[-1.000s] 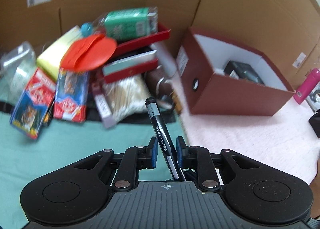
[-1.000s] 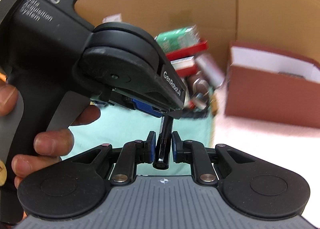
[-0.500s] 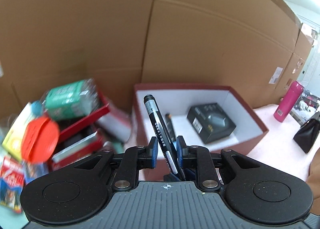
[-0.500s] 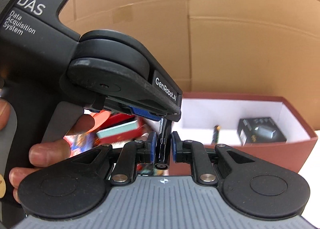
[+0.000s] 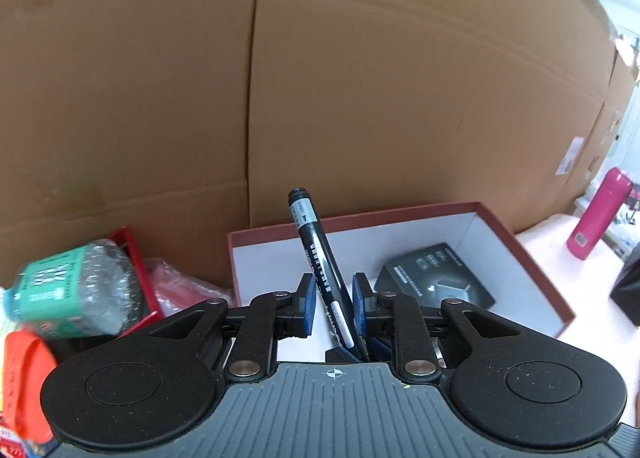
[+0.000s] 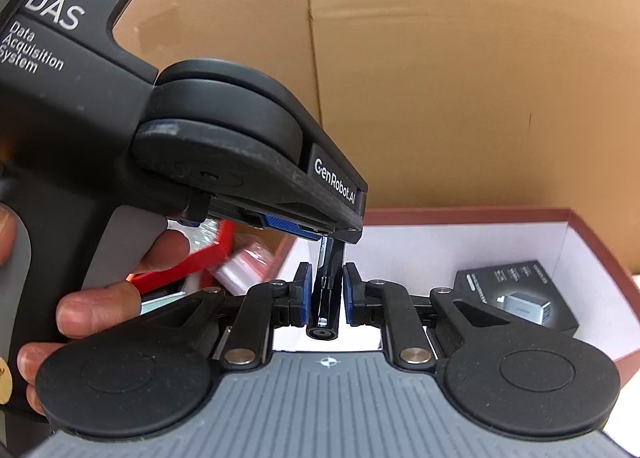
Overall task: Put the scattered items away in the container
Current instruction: 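Open the left gripper to drop the black marker into the box, then withdraw the left tool from the box back over the clutter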
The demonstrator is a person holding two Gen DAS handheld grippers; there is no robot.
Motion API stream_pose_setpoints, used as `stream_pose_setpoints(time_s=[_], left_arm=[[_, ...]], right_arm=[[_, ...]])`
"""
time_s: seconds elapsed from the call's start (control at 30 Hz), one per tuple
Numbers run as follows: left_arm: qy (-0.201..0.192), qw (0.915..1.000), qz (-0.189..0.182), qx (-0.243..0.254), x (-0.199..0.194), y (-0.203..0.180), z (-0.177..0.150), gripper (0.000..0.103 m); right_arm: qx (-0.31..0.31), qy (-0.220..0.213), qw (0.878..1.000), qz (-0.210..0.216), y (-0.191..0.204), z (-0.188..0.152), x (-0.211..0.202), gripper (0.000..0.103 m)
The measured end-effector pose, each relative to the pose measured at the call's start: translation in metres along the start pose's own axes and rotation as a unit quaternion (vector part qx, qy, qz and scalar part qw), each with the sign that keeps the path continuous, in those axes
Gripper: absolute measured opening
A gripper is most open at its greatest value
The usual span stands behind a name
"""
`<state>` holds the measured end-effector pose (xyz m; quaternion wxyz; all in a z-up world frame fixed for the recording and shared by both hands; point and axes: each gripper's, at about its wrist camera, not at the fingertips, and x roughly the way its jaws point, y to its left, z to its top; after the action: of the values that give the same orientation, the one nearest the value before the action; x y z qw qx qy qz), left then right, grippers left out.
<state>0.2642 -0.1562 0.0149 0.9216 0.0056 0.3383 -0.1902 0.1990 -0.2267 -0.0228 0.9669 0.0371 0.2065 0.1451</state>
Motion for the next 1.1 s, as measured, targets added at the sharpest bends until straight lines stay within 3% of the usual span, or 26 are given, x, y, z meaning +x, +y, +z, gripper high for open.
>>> stream_pose_setpoints(time_s=[0.43, 0.53, 0.57, 0.63, 0.7, 0.77, 0.87, 0.97, 1.1], left_arm=[[0.047, 0.9988, 0.006, 0.010, 0.051, 0.006, -0.015, 0.020], [0.046, 0.9989, 0.002, 0.015, 0.047, -0.001, -0.018, 0.038], [0.044, 0.9989, 0.000, 0.014, 0.047, -0.002, -0.018, 0.039], [0.038, 0.9992, -0.003, 0.012, 0.046, -0.005, -0.018, 0.050], [0.027, 0.9996, -0.007, 0.010, 0.046, -0.003, -0.014, 0.075], [0.013, 0.9998, -0.013, 0.006, 0.041, -0.003, -0.014, 0.085], [-0.009, 0.9999, -0.009, -0.005, 0.034, -0.004, -0.016, 0.095], [-0.019, 0.9998, -0.009, -0.001, 0.028, -0.007, -0.020, 0.097], [-0.026, 0.9996, 0.001, 0.014, 0.027, -0.015, -0.026, 0.097]], right_arm=[[0.020, 0.053, 0.998, 0.006, -0.017, -0.024, 0.038, 0.019], [0.022, 0.053, 0.998, 0.007, -0.024, -0.022, 0.043, 0.019], [0.023, 0.054, 0.998, 0.007, -0.025, -0.022, 0.044, 0.020], [0.022, 0.049, 0.999, 0.003, -0.030, -0.021, 0.050, 0.022], [0.018, 0.046, 0.999, -0.008, -0.031, -0.022, 0.049, 0.036], [0.016, 0.038, 0.999, -0.021, -0.033, -0.023, 0.046, 0.060], [0.015, 0.021, 0.999, -0.039, -0.037, -0.026, 0.040, 0.085], [0.010, 0.006, 0.999, -0.051, -0.040, -0.029, 0.033, 0.096], [-0.003, -0.003, 0.999, -0.053, -0.035, -0.036, 0.028, 0.098]])
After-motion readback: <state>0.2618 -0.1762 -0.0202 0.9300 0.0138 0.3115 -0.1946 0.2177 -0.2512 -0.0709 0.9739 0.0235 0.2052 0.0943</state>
